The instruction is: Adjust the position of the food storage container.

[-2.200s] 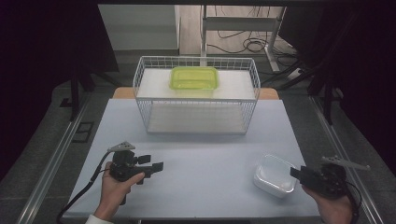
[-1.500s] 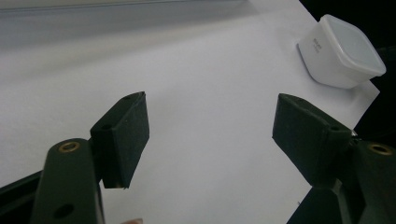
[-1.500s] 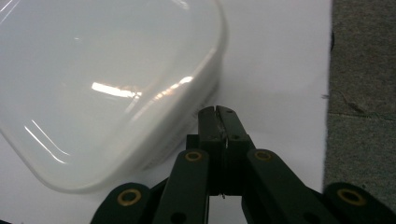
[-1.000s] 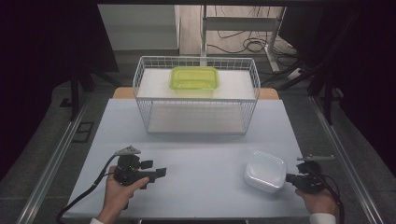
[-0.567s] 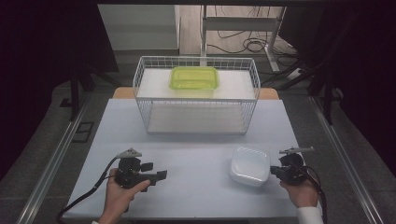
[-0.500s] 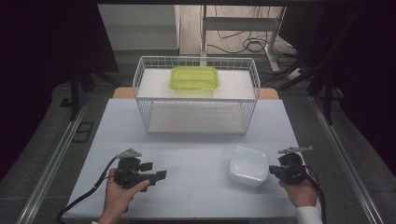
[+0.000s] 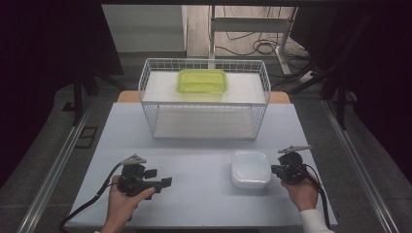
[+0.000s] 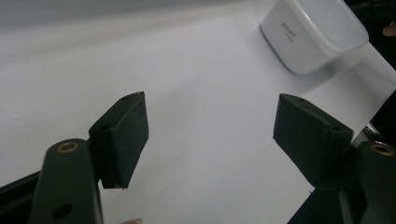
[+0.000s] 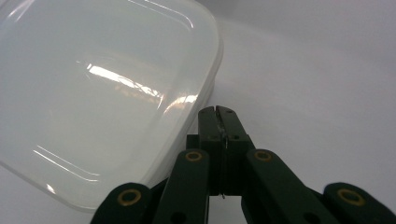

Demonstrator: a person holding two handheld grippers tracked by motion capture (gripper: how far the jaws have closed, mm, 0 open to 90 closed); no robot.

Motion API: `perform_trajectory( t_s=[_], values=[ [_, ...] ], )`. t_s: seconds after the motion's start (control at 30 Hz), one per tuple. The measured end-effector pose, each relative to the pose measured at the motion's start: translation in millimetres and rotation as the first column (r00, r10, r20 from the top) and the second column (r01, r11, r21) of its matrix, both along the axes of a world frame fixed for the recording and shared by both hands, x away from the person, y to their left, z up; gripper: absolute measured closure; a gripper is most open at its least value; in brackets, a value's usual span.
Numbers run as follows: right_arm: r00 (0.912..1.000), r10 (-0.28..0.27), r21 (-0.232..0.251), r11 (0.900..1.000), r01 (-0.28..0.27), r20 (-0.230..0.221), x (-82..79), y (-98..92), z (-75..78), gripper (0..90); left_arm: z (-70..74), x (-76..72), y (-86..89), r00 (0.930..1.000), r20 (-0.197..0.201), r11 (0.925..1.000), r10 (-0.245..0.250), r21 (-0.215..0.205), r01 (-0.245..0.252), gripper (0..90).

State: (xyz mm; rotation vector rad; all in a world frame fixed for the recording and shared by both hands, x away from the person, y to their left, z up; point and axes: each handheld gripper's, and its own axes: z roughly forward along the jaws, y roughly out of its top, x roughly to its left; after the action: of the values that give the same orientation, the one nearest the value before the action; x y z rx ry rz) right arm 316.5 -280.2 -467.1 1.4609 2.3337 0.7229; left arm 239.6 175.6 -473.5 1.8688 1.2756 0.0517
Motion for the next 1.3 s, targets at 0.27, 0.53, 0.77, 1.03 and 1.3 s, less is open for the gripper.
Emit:
perform_trajectory(
  t_s=[0.27,0.53,0.77,1.03,1.3],
  values=[
    [0.9986,0.052,-0.008,0.999,-0.052,0.008,3.0,26.1,-1.6,89.2,-3.0,4.1,-2.3,0.9998,-0.018,0.9999,-0.007,-0.012,0.006,26.0],
    [0.9906,0.137,-0.006,0.991,-0.136,0.010,10.7,72.8,-5.2,89.2,-3.8,6.7,-1.3,0.9998,-0.022,1.0000,-0.004,-0.003,0.004,26.0],
    [0.9813,0.192,-0.031,0.981,-0.192,0.012,6.9,104.8,-10.2,89.2,-5.4,7.8,-2.2,0.9996,-0.027,1.0000,-0.003,0.005,0.003,26.0],
    [0.9736,0.227,-0.047,0.973,-0.225,0.027,4.8,123.4,-14.2,89.2,-9.3,12.7,-4.5,0.9987,-0.049,0.9999,-0.009,0.003,0.010,26.1],
    [0.9800,0.183,-0.011,0.983,-0.183,0.078,2.1,106.9,-4.0,89.2,-8.4,17.9,-2.0,0.9991,-0.043,0.9999,-0.002,-0.013,0.001,26.2]
  ],
)
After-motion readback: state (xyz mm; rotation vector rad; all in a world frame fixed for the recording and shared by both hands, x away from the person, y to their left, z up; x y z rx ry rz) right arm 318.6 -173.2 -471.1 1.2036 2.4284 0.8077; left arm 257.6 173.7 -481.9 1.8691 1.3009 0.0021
